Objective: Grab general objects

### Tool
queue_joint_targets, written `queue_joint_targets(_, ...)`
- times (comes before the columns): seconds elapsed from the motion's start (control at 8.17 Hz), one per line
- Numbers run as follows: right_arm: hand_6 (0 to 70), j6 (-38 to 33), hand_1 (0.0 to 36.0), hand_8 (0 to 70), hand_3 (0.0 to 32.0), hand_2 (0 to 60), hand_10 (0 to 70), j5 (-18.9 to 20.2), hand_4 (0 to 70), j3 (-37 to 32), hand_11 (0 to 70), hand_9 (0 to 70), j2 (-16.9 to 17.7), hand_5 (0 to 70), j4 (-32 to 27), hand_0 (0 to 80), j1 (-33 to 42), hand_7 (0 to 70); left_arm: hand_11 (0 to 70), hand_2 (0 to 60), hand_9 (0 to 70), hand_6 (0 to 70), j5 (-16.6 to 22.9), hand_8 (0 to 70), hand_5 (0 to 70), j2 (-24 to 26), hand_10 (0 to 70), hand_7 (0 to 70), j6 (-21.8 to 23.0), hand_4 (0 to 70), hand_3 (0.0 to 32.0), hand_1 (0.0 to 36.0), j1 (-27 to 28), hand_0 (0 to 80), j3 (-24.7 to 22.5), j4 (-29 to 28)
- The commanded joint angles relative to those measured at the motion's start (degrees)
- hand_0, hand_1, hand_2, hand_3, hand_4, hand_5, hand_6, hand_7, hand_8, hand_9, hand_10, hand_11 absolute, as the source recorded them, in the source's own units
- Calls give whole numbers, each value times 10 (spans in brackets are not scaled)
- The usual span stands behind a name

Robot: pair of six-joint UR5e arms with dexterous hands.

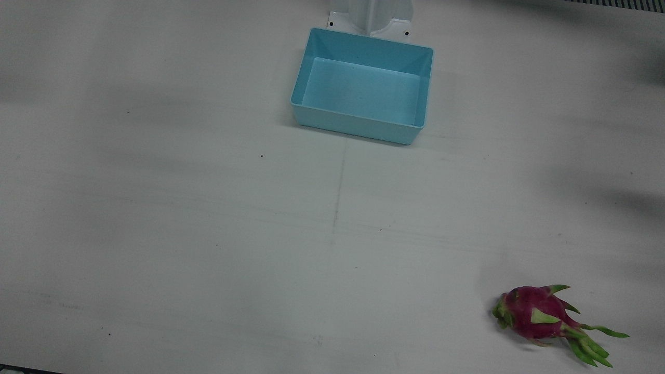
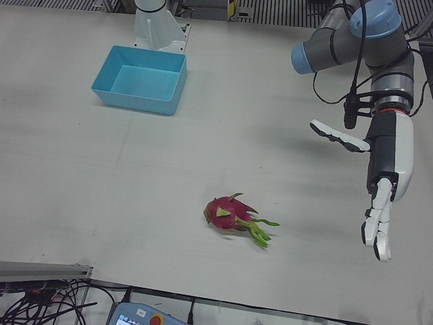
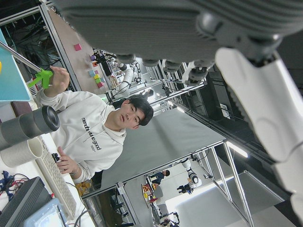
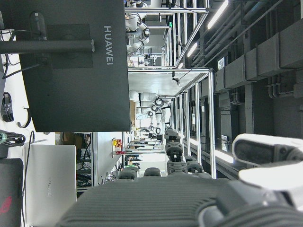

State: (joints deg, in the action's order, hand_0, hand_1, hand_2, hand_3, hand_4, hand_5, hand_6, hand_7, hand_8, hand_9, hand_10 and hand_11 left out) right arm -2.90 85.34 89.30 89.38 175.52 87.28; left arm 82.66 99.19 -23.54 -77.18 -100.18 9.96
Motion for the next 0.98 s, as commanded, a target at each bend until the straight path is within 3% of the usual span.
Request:
queue_joint_targets(0.0,0,0,0,0,0,0,0,0,0,0,0,0,0,0,0,0,0,0,0,19,0,0,4,0,60,4,0,47,-78,29,0,157,3,503,-72,78)
queue_joint_targets(0.24,0,0,0,0,0,0,0,0,0,0,0,0,0,0,0,0,0,0,0,24,0,0,13,0,87,5,0,46,-149,32,0,163,4,508,-124,136)
queue_joint_targets(0.37,0,0,0,0,0,0,0,0,0,1,0,0,0,0,0,0,0,0,0,29,0,0,12,0,96,11,0,41,-153,14,36,170,12,514,-122,136)
queue_joint_targets(0.49,0,0,0,0,0,0,0,0,0,1,0,0,0,0,0,0,0,0,0,37,0,0,15,0,63,20,0,36,-184,10,70,182,27,521,-128,169)
queue_joint_targets(0.73,0,0,0,0,0,0,0,0,0,1,0,0,0,0,0,0,0,0,0,40,0,0,42,0,75,133,0,33,-312,20,0,168,26,505,-140,280)
queue_joint_targets(0.86,0,0,0,0,0,0,0,0,0,0,0,0,0,0,0,0,0,0,0,38,0,0,42,0,56,162,0,35,-367,20,0,167,28,503,-136,315)
